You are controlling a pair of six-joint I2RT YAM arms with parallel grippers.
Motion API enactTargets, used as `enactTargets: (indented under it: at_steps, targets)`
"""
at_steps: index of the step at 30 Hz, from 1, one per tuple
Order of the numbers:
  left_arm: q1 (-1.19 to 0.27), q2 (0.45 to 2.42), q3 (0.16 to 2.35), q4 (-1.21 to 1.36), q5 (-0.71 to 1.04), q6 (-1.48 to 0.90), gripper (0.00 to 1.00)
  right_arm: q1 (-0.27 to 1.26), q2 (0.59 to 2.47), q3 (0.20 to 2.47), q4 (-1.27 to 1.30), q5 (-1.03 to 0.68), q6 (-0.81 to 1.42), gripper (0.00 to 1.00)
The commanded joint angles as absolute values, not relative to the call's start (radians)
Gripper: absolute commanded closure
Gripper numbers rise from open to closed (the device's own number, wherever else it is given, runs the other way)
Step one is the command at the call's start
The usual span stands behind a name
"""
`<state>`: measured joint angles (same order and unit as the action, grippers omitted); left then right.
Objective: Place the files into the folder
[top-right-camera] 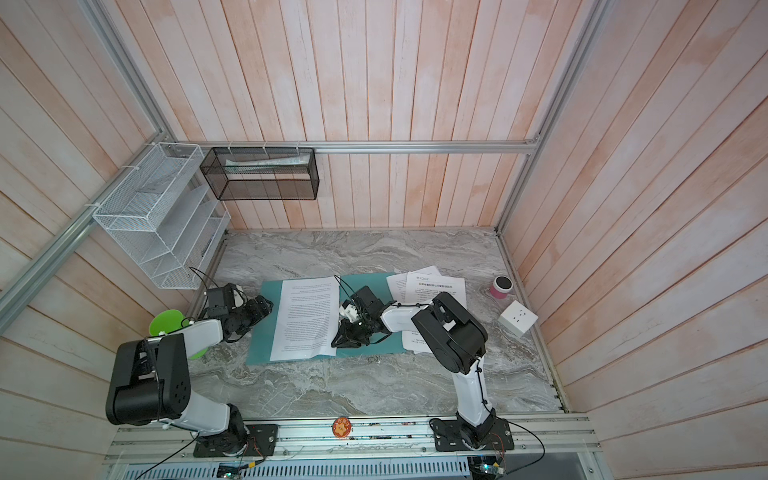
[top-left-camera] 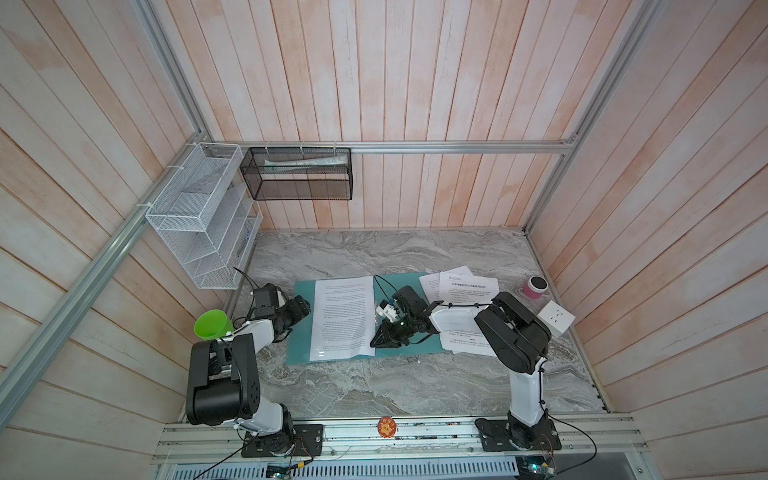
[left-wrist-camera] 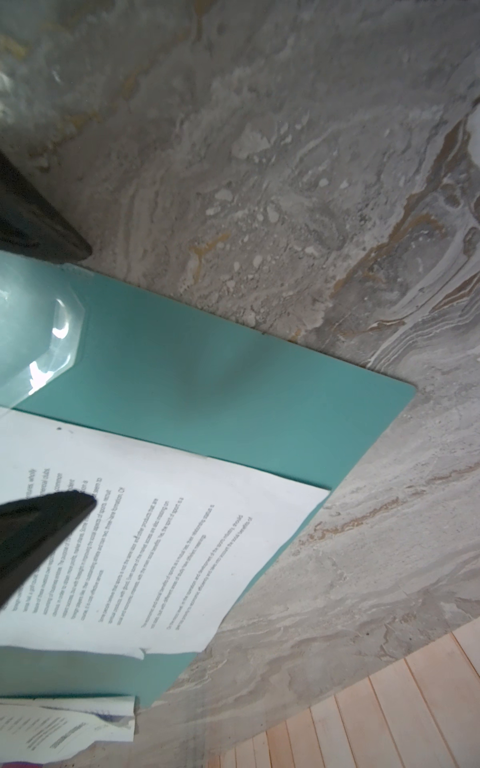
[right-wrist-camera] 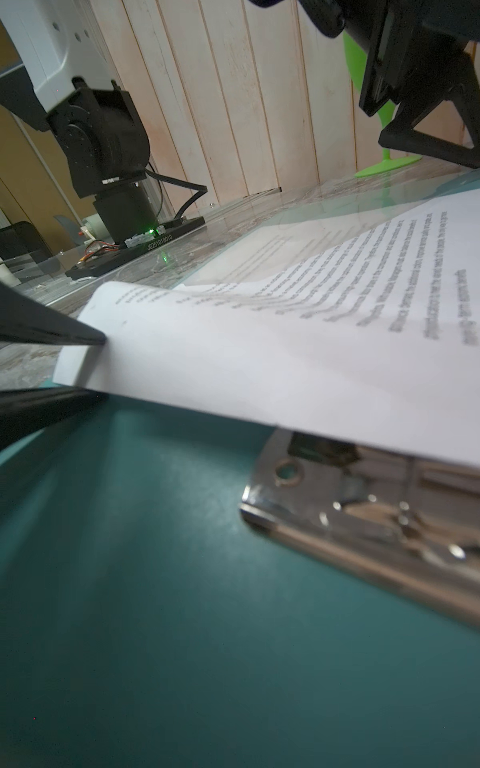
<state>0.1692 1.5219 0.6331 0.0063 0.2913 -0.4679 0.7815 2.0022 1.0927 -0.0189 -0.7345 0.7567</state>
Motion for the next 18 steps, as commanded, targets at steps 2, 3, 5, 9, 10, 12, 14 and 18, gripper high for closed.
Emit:
enactTargets:
  at_steps: [2, 3, 5, 9, 10, 12, 14, 18]
  targets:
    - [0.167, 1.515, 0.605, -0.029, 0.321, -0.483, 0.12, 0.763, 1.968, 1.067, -0.036, -0.704, 0.742, 0.65]
    - [0.168, 1.516, 0.605, -0.028, 0.321, -0.481, 0.12, 0.756, 1.959, 1.057, -0.016, -0.711, 0.745, 0.63]
    - [0.168, 1.515, 0.604, -0.026, 0.321, -0.481, 0.12, 0.746, 1.943, 1.047, 0.008, -0.708, 0.749, 0.61]
    - [0.168, 1.517, 0.606, -0.024, 0.322, -0.481, 0.12, 0.733, 1.961, 1.055, 0.044, -0.722, 0.75, 0.6]
    - [0.169, 1.519, 0.606, -0.023, 0.324, -0.482, 0.12, 0.733, 1.974, 1.058, 0.064, -0.734, 0.757, 0.6]
    - [0.169, 1.52, 0.606, -0.02, 0.325, -0.482, 0.12, 0.733, 1.998, 1.067, 0.101, -0.753, 0.776, 0.6]
    - [0.169, 1.523, 0.609, -0.02, 0.327, -0.482, 0.12, 0.733, 2.023, 1.075, 0.135, -0.77, 0.794, 0.6]
    - [0.168, 1.524, 0.609, -0.018, 0.328, -0.481, 0.12, 0.733, 2.068, 1.094, 0.206, -0.801, 0.841, 0.6]
